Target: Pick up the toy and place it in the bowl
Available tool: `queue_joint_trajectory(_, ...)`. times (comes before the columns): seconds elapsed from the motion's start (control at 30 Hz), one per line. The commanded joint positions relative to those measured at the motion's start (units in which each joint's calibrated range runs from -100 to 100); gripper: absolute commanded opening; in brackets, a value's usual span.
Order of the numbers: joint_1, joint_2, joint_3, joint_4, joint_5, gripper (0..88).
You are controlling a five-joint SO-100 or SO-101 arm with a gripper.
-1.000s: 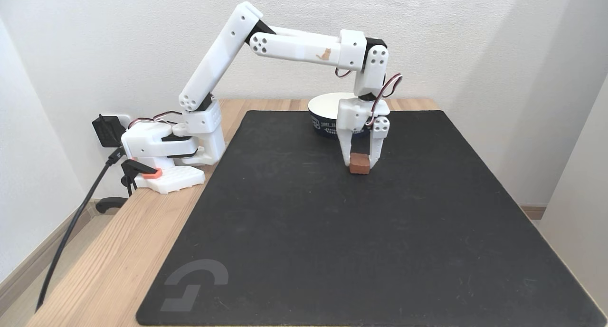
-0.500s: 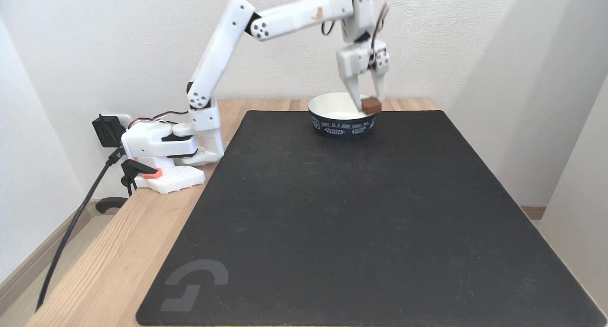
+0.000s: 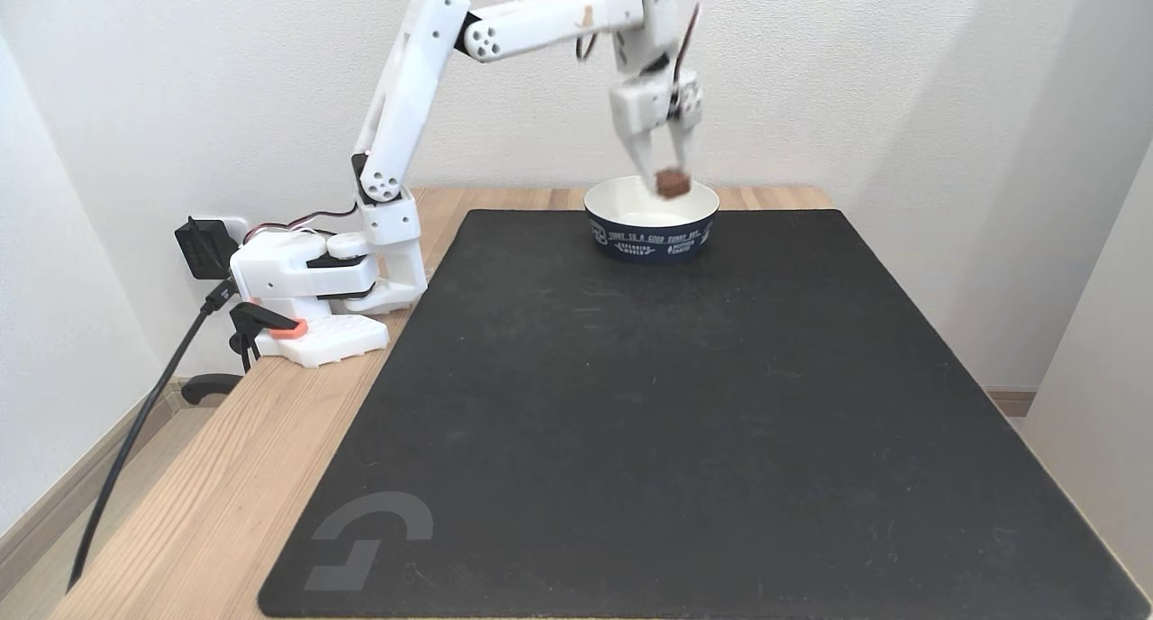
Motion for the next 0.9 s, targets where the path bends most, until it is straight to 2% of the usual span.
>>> queue_joint_trajectory(0.0,0.45,-2.76,2.51,-1.14,-0.19,24.6)
queue_joint_trajectory(0.1,0.45,-2.76,2.42,-1.14,0.07,28.4)
queue_joint_trajectory(0.27,1.12,-3.76,2.24,-3.85,0.18,28.8)
queue_joint_trajectory(0.43,8.07,-11.59,-0.28,-9.35,-0.14,28.6)
queue_joint_trajectory(0.57,17.1,-21.68,1.07,-12.14,-0.19,28.3)
queue_joint_trajectory(0.67,22.04,-28.52,10.89,-10.79,0.13,27.4)
queue_joint_trajectory(0.77,23.79,-34.19,25.4,-10.11,0.28,18.0)
queue_joint_trajectory(0.8,24.8,-38.35,36.13,-10.37,0.28,8.3)
queue_joint_trajectory(0.87,25.8,-43.02,46.67,-10.7,0.28,1.1)
